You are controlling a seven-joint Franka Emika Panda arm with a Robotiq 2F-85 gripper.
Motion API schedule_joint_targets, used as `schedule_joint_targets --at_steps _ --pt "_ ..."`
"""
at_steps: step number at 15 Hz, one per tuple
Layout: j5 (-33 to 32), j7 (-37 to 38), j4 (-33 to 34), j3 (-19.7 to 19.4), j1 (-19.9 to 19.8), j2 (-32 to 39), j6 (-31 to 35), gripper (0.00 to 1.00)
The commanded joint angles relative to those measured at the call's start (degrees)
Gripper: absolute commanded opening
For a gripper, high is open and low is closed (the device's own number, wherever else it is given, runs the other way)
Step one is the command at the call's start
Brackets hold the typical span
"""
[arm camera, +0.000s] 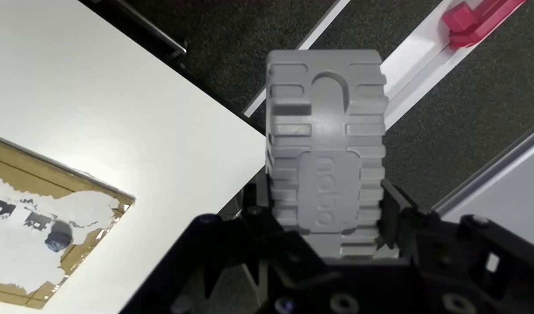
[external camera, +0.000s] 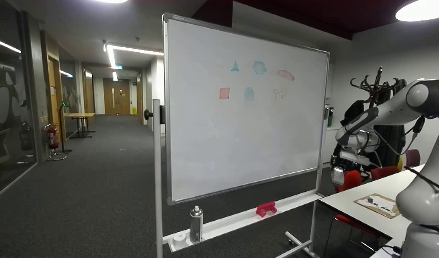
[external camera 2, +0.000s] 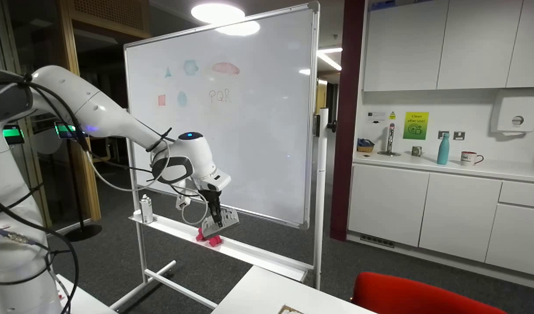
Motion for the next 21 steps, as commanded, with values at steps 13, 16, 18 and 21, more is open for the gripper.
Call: schedule_joint_targets --at_steps 13,16,18,21 --pt "-10.3 -8.6 14.5 -5.3 -5.7 16.8 -1.5 0.33" --pt "-9.4 -15.4 13.5 -3.9 -6.3 18.2 6.7 0.33" --pt "-9.7 -12.9 13.2 -4.1 -5.8 17.9 5.1 0.33" --pt "-9.7 -13.0 13.1 -3.8 -5.7 18.5 5.4 0.58"
